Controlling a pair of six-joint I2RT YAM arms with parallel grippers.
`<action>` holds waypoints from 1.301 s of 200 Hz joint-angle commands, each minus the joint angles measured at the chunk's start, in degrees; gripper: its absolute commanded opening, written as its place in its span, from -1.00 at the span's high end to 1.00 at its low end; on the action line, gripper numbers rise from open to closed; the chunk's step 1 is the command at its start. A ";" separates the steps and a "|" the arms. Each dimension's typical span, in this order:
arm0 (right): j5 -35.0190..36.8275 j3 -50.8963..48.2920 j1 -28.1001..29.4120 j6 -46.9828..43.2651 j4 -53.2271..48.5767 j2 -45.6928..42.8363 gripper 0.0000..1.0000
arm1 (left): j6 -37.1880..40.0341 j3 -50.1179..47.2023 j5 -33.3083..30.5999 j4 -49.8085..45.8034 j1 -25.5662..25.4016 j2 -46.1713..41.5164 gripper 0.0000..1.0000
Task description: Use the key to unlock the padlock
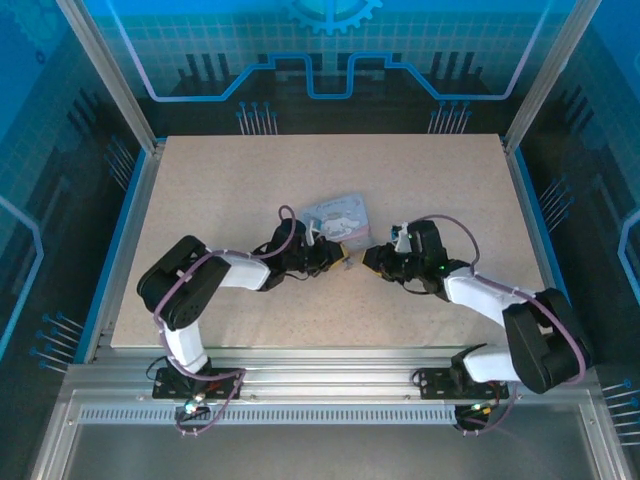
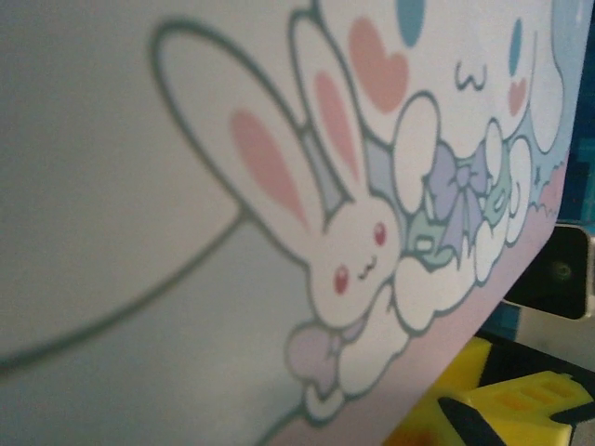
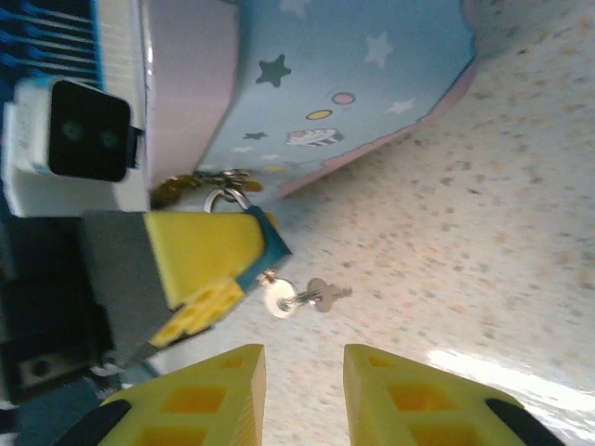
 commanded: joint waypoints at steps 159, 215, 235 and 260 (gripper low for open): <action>24.08 16.10 16.38 -28.20 -20.10 5.48 0.24 | 5.22 6.59 1.41 -15.62 0.00 -6.45 0.87; 25.87 18.14 16.84 -29.47 -19.57 7.56 0.16 | 4.85 6.88 1.87 -15.23 -0.01 -5.88 0.87; 24.83 19.75 16.82 -29.99 -19.46 8.46 0.17 | 4.88 6.88 1.96 -15.18 -0.08 -5.80 0.87; 24.62 20.59 16.87 -30.29 -19.38 9.45 0.17 | 4.88 6.87 2.08 -15.08 -0.03 -5.82 0.88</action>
